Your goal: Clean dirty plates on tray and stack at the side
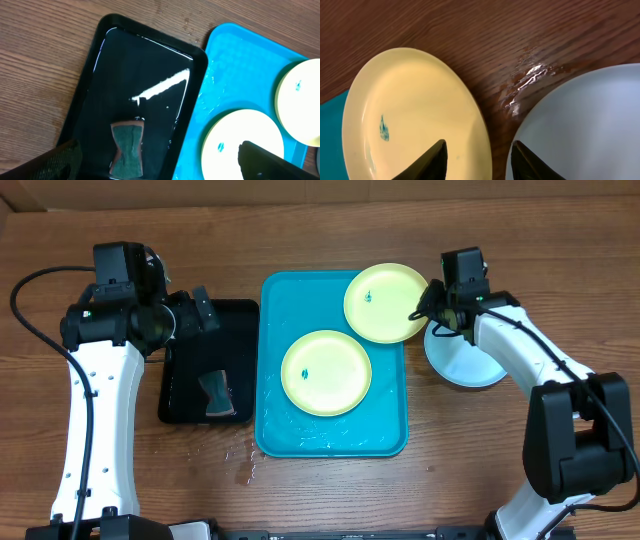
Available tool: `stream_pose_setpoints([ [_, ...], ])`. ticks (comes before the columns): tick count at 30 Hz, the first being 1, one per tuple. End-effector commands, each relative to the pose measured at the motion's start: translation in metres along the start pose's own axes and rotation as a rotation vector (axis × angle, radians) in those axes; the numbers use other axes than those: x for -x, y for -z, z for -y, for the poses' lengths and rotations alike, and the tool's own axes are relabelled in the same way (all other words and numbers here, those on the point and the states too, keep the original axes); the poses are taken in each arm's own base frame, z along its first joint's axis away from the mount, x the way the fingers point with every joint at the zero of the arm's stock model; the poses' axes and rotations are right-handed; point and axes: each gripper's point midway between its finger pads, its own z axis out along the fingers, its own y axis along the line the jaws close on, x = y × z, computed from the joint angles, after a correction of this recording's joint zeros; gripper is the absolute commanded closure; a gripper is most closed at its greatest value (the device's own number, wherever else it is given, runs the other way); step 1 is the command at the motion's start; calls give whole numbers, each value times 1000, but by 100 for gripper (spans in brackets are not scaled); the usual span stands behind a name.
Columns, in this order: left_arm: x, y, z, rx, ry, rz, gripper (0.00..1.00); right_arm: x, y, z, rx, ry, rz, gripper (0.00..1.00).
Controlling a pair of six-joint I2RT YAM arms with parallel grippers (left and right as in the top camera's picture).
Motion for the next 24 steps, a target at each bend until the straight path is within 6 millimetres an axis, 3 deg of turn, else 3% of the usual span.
stream_pose_setpoints([
  [1,4,1,6,-13,9,7,0,-14,-7,-2,16,16,-25,60],
  [8,4,1,6,-13,9,7,0,-25,-13,6,0,17,-47,66],
  [13,4,1,6,-13,9,7,0,-27,-15,7,-3,17,-53,81],
  [20,4,1,6,-13,9,7,0,-33,-14,-3,38,24,-81,94],
  [24,4,1,6,-13,9,7,0,-40,-13,-13,54,47,-83,95],
])
